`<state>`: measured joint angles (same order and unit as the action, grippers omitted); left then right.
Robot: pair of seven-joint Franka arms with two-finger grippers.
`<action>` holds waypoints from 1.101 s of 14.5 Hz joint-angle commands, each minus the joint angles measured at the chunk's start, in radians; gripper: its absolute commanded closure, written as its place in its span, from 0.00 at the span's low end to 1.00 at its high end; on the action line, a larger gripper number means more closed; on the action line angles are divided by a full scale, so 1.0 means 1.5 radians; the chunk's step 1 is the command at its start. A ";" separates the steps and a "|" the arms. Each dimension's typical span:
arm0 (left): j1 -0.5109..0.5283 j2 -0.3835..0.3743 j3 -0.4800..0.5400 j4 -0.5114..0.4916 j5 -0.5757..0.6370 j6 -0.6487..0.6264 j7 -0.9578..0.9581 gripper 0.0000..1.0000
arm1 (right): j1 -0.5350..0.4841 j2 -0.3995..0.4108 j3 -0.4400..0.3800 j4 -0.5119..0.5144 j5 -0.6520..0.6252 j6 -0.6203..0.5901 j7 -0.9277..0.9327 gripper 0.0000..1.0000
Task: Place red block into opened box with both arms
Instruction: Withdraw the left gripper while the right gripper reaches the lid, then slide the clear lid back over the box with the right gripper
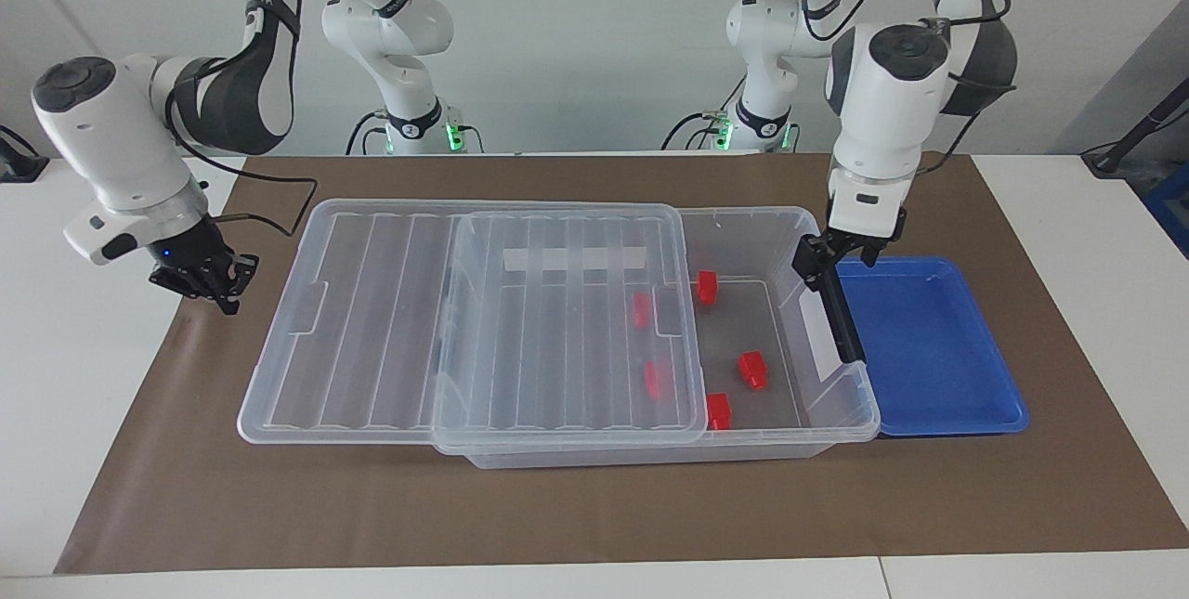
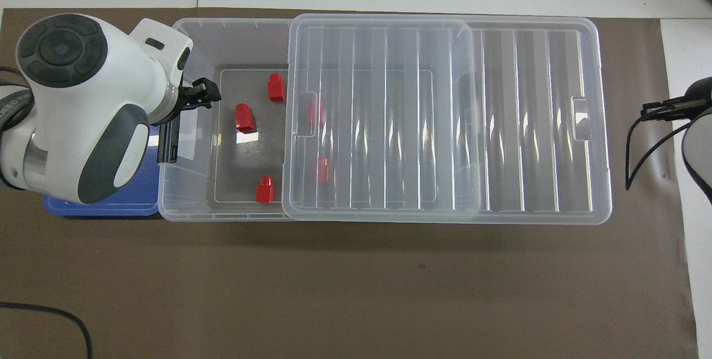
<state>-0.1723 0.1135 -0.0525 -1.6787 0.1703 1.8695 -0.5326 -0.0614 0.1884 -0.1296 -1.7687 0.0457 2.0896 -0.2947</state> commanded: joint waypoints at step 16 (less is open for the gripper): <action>0.149 -0.095 -0.003 -0.005 -0.049 -0.086 0.223 0.00 | 0.115 0.017 0.014 0.000 0.087 0.028 0.063 1.00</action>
<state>0.0367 -0.0131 -0.0493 -1.6756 0.1212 1.7527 -0.2194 0.0909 0.2162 -0.1101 -1.7604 0.1507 2.1323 -0.2256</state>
